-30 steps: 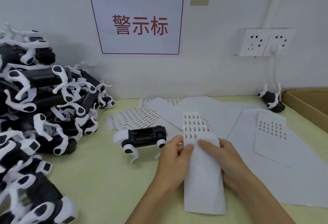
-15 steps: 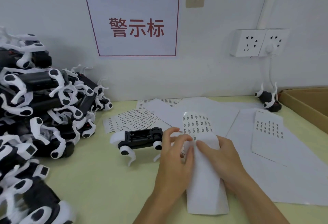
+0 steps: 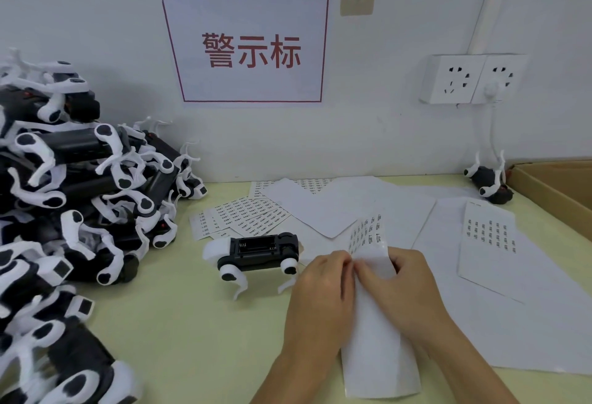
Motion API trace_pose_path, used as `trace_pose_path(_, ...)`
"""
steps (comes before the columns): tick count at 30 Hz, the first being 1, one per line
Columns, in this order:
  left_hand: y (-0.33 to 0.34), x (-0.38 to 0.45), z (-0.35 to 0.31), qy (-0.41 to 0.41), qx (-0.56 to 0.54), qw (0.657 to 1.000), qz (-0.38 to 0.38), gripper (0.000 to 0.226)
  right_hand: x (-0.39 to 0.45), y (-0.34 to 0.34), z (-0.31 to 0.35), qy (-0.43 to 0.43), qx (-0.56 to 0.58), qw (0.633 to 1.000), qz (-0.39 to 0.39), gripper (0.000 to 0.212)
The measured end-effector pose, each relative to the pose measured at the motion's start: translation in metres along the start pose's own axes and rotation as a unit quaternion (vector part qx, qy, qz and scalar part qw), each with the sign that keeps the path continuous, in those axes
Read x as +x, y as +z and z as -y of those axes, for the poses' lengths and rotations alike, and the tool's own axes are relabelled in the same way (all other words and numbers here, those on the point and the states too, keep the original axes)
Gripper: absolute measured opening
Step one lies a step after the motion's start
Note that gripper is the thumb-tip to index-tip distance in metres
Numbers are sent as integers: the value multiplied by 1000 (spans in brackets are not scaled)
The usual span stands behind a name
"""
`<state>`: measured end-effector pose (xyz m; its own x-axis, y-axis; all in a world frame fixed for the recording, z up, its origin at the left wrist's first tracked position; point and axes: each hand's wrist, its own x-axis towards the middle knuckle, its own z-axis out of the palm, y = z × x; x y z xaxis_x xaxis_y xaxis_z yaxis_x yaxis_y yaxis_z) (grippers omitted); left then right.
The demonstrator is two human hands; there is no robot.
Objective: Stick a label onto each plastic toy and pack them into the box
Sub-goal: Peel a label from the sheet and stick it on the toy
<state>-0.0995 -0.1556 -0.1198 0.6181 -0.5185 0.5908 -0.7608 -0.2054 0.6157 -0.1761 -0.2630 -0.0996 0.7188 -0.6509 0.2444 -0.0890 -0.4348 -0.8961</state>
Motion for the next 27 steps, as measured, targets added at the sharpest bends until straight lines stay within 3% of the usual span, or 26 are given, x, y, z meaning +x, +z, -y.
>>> trace_pose_path(10,-1,2,-1,-6,32,999,20,10,-2,6,0,-14,-6,1000,5,34)
trace_pose_path(16,-2,1,0,-48,-20,999,6,4,-1,4,1,15,16,1000,5,32)
trace_pose_path(21,-2,1,1,-39,-45,998,-10,7,0,1,3,18,37,999,3,44)
trace_pose_path(27,0,2,4,-12,-26,999,-31,8,-1,0,6,19,33,999,18,32)
